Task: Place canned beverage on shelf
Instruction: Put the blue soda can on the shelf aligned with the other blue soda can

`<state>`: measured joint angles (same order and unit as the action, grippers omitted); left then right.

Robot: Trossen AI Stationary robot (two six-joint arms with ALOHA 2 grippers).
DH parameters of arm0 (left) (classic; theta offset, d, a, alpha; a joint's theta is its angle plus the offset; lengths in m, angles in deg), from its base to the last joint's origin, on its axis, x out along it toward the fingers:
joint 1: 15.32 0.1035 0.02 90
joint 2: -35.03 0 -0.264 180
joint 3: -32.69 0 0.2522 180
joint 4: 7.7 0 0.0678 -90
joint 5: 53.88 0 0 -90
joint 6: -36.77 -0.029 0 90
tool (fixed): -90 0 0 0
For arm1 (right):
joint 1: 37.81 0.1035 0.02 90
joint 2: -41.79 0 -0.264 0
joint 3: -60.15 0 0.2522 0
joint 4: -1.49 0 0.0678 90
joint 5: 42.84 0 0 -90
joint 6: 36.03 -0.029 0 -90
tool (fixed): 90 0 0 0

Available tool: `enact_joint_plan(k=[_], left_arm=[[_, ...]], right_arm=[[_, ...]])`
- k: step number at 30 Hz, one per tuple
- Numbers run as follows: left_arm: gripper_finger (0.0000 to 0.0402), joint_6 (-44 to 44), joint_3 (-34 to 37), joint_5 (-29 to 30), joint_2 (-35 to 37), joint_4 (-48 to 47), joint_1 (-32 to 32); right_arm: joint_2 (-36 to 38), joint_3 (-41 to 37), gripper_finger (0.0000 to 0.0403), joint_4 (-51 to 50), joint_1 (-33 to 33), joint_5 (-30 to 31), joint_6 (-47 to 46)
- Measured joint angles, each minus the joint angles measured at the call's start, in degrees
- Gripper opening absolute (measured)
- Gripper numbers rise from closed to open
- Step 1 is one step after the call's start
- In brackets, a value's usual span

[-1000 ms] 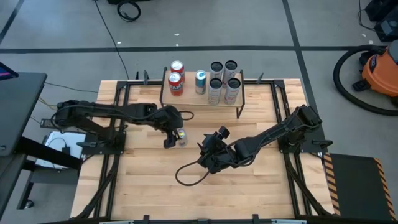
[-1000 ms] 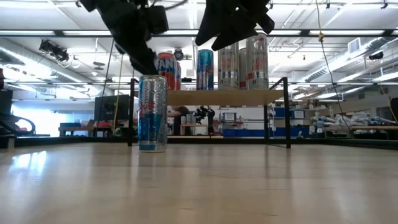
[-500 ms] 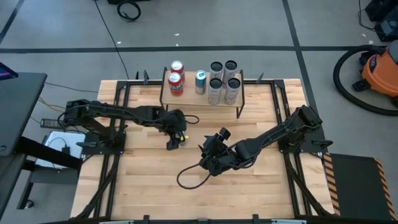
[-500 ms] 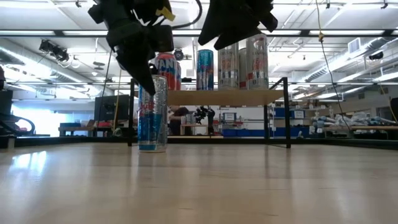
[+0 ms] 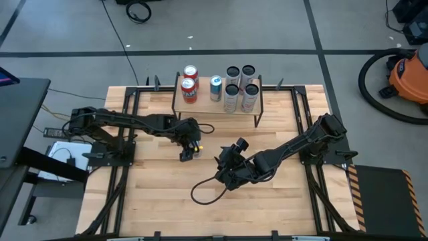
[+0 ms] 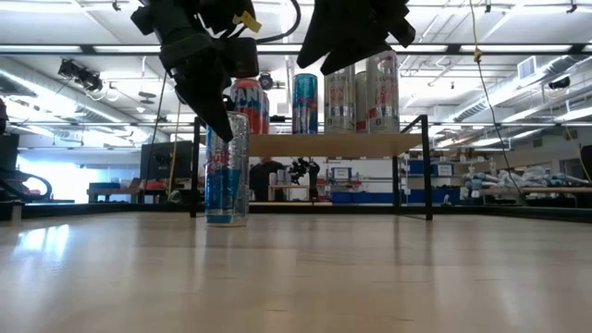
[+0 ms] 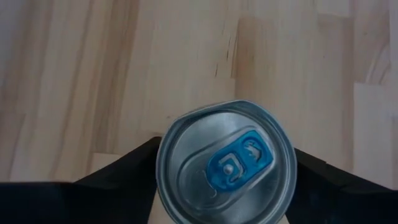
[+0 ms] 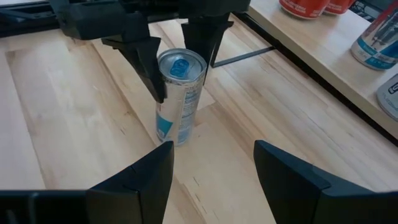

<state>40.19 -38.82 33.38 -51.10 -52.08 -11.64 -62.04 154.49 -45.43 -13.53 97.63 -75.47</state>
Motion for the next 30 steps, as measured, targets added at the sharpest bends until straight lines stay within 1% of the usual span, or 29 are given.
enact_joint_plan(k=[5,9,13,18,23,26,30], left_arm=[[0.0237,-0.01,-0.12,0.04,0.02,-0.06,0.17],[0.0236,-0.05,-3.47,0.15,-0.02,-3.40,0.39],[0.0238,-0.21,-9.96,0.13,0.00,-7.18,0.39],[0.0241,-2.41,-19.03,0.22,0.00,-10.64,0.98],[0.0241,-2.63,-27.75,1.57,-0.24,-14.21,4.16],[0.0241,-2.67,-31.65,1.66,-0.28,-15.30,6.51],[0.0241,-2.70,-36.25,1.48,-0.34,-17.64,9.70]], right_arm=[[0.00,0.00,0.0230,-0.19,0.00,0.00,0.00],[0.00,0.00,0.0230,-0.84,0.00,-0.14,-0.01],[0.00,0.00,0.0230,-1.81,0.08,-0.17,-0.02],[0.00,0.00,0.0230,-3.52,0.39,-0.15,-0.05],[0.00,0.00,0.0230,-4.07,0.87,0.82,-0.04],[0.00,0.00,0.0230,-4.55,1.24,2.41,-0.04],[0.00,0.00,0.0230,-4.68,1.30,2.40,-0.04]])
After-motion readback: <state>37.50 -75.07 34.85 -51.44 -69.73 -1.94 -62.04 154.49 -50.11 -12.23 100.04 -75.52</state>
